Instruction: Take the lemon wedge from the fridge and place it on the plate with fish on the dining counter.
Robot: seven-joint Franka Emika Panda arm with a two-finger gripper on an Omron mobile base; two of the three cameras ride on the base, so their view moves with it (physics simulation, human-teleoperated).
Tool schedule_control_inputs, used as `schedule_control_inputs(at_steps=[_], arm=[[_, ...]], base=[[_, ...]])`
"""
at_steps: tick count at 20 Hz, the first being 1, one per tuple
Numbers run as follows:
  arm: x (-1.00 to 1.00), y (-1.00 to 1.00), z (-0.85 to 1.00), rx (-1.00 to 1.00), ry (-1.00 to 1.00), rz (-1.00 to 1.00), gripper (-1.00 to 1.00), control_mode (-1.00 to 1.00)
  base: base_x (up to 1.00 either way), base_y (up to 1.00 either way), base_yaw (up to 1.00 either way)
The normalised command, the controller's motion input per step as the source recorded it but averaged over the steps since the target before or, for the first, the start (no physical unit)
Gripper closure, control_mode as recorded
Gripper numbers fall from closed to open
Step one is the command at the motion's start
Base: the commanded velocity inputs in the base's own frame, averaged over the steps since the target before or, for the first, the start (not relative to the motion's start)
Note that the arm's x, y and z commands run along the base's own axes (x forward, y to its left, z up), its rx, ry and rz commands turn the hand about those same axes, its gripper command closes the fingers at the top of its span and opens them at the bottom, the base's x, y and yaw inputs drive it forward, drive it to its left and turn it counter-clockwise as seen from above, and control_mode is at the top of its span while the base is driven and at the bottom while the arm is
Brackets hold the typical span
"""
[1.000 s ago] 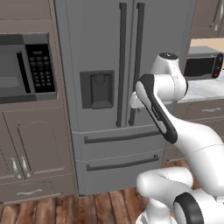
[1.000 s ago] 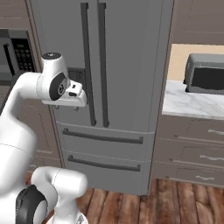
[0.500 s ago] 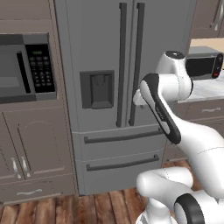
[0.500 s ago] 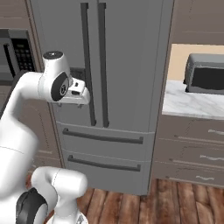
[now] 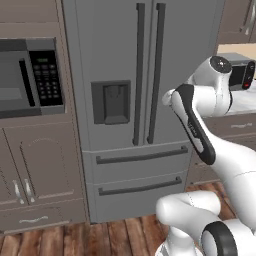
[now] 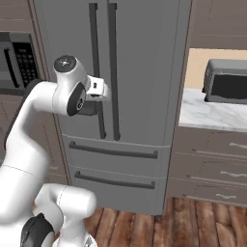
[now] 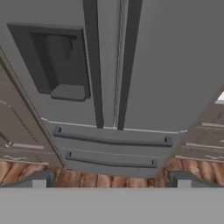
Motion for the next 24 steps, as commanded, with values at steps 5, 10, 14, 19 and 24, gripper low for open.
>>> schedule_control_inputs(at_steps=[5,10,14,19,24], arm=[[0.08,-0.05,0.13,0.00,-0.15,0.00,-1.00,-1.00],[0.30,-0.01,0.00,0.00,0.00,-0.01,-1.00,-1.00],[0.79,-0.09,0.00,0.00,0.05,-0.01,-1.00,-1.00],[0.73,-0.08,0.00,0.00,0.01,0.00,-1.00,-1.00],[0.74,-0.03,0.00,0.00,0.00,0.00,-1.00,-1.00]], base=[[0.00,0.00,0.00],[0.00,0.00,0.00],[0.00,0.00,0.00],[0.00,0.00,0.00],[0.00,0.00,0.00]])
